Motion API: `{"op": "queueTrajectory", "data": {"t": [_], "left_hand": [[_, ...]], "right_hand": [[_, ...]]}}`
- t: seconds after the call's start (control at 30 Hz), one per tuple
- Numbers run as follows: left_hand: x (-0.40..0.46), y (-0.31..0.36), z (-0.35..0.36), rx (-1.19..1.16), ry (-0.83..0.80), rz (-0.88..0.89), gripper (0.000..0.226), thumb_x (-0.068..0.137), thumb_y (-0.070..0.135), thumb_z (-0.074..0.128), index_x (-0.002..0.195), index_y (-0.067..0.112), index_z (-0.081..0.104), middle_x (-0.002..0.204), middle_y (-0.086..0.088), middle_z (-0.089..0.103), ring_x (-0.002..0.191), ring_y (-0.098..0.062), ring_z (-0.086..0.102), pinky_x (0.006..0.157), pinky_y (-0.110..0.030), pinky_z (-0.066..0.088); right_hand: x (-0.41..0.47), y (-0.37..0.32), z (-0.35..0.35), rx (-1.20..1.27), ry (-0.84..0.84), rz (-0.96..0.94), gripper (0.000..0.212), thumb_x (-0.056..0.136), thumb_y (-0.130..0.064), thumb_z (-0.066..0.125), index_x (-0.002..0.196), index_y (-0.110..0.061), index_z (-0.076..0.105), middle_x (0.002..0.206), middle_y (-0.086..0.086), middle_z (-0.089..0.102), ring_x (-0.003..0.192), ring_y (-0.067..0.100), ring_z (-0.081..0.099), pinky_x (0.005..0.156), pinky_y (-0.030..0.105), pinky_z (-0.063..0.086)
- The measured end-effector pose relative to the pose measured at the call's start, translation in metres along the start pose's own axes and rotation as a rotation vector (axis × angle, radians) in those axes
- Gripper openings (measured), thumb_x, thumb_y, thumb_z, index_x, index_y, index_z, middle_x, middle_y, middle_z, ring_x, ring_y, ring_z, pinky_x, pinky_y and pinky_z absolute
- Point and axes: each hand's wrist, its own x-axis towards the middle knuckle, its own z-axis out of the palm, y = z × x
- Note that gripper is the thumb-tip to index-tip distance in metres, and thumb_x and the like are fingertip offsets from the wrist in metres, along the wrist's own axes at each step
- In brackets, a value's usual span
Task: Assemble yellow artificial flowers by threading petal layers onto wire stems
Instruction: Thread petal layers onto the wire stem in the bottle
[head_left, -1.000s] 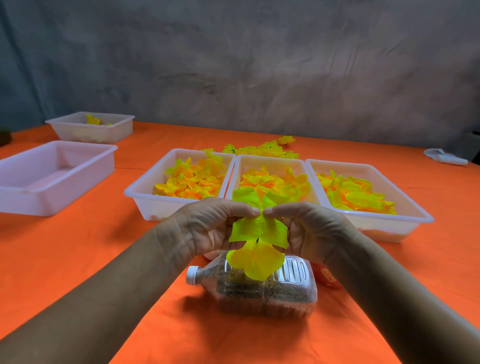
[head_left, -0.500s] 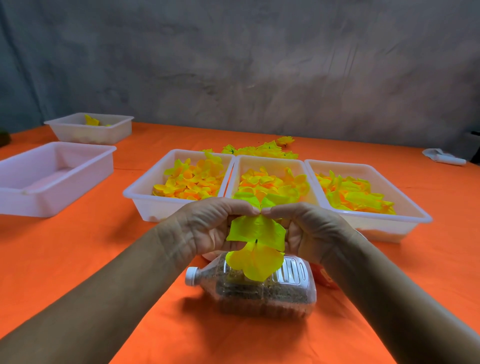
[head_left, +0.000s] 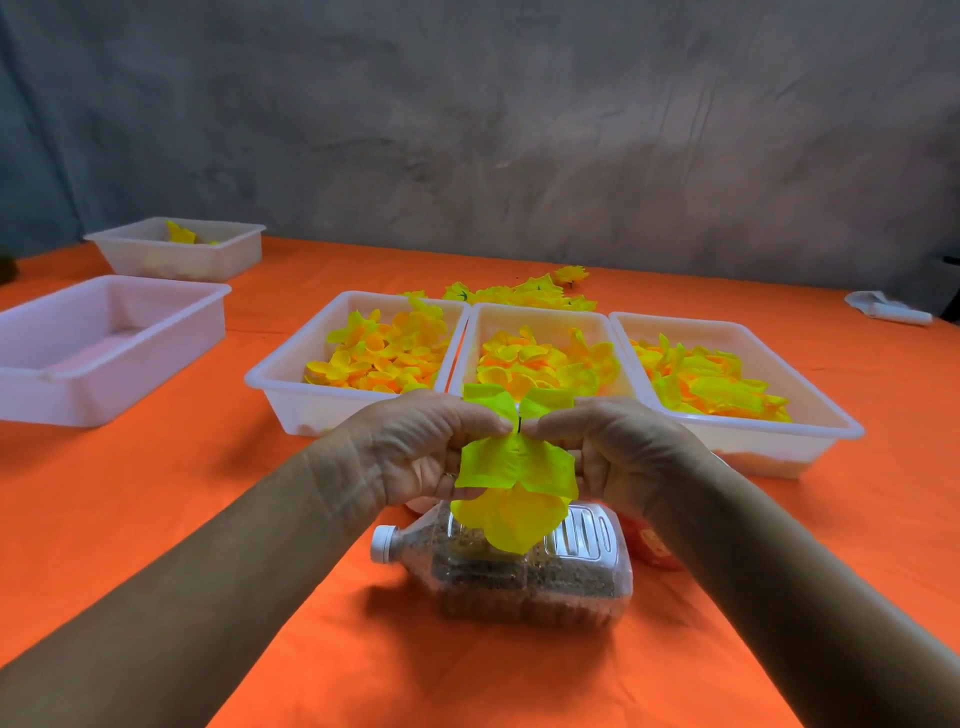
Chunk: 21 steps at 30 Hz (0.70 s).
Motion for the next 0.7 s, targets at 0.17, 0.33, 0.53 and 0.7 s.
{"op": "queueTrajectory", "data": {"t": [0.17,0.33,0.53,0.7], "left_hand": [[-0.0032,0.0029,0.0031,0.042,0.045,0.057,0.034,0.080,0.001,0.065,0.114,-0.001,0.061,0.080,-0.010,0.069,0.063,-0.017,0.066,0.060,-0.030,0.057],[-0.0026,0.0013,0.0031,0.120,0.100,0.096,0.046,0.076,-0.002,0.069,0.121,-0.005,0.056,0.090,-0.016,0.067,0.076,-0.025,0.064,0.073,-0.037,0.055],[-0.0020,-0.0012,0.0016,0.172,0.128,0.114,0.041,0.074,-0.002,0.071,0.114,-0.005,0.059,0.097,-0.020,0.063,0.085,-0.029,0.060,0.074,-0.038,0.054],[0.0026,-0.0045,-0.0002,0.194,0.123,0.096,0.050,0.075,-0.001,0.071,0.121,-0.006,0.053,0.096,-0.019,0.056,0.088,-0.028,0.052,0.081,-0.044,0.051]], "right_hand": [[0.0009,0.0005,0.0012,-0.054,0.024,-0.034,0.013,0.075,0.007,0.066,0.084,-0.002,0.064,0.079,0.017,0.070,0.059,0.027,0.068,0.055,0.035,0.058],[-0.0023,0.0009,0.0002,-0.101,0.032,-0.054,0.014,0.075,0.008,0.065,0.085,-0.002,0.068,0.082,0.016,0.071,0.060,0.025,0.069,0.055,0.036,0.058],[-0.0039,0.0007,0.0002,-0.160,0.038,-0.059,0.015,0.077,0.006,0.066,0.089,-0.003,0.067,0.075,0.011,0.071,0.056,0.018,0.068,0.050,0.030,0.057],[-0.0030,0.0022,-0.0003,-0.193,0.041,-0.056,0.014,0.078,0.006,0.066,0.084,-0.006,0.068,0.065,0.006,0.071,0.053,0.015,0.068,0.044,0.024,0.051]]}}
